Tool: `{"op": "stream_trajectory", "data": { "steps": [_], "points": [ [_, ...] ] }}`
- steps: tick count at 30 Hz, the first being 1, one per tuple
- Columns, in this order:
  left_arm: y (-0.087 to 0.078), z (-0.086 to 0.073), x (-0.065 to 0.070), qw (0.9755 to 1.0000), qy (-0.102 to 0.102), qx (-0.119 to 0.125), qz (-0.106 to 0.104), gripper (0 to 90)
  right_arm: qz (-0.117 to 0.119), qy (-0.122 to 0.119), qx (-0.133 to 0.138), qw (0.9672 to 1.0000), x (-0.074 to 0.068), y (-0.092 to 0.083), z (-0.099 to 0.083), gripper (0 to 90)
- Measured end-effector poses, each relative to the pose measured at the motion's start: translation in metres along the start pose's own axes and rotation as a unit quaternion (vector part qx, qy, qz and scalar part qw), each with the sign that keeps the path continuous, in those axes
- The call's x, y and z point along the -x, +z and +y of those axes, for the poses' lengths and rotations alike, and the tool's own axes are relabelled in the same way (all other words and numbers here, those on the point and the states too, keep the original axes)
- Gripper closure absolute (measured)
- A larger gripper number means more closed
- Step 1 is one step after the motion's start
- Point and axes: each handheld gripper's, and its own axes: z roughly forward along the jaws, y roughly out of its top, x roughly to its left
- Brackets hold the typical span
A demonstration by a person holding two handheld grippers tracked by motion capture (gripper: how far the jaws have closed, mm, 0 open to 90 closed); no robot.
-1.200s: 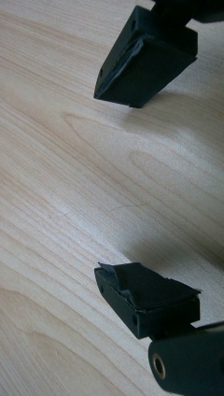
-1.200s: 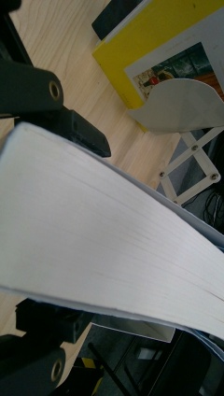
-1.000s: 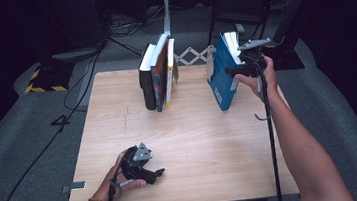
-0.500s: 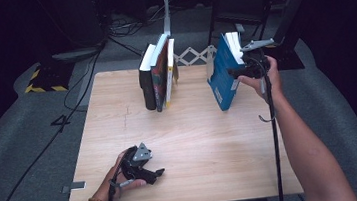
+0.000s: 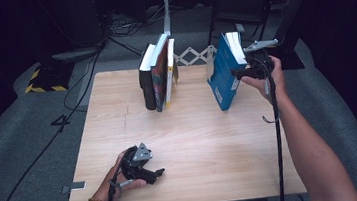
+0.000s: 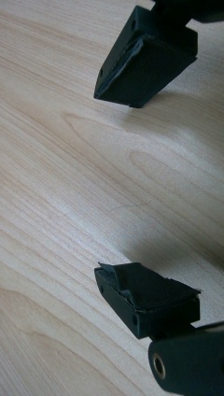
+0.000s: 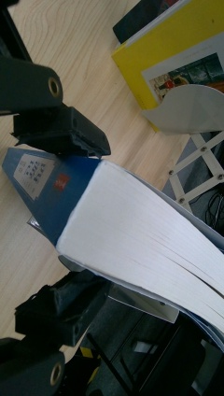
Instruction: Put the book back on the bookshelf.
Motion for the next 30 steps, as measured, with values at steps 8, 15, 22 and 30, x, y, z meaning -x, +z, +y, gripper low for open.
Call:
{"op": "stream_trajectory", "data": {
  "steps": [8,15,22,30],
  "points": [
    [0.0,0.0,0.0,1.0,0.0,0.0,0.0,13.9,0.005,0.003,0.002,1.0,0.002,-0.001,-0.002,32.9],
    [0.0,0.0,0.0,1.0,0.001,-0.001,0.0,13.9,0.002,0.003,0.003,1.0,0.004,-0.002,-0.003,35.1],
    [0.0,0.0,0.0,1.0,0.001,-0.001,0.0,13.9,0.001,0.009,0.004,1.0,0.006,-0.003,-0.004,34.1],
    [0.0,0.0,0.0,1.0,0.001,-0.001,0.0,13.9,-0.007,0.008,0.005,0.9999,0.012,-0.004,-0.008,38.0]
  ]
}}
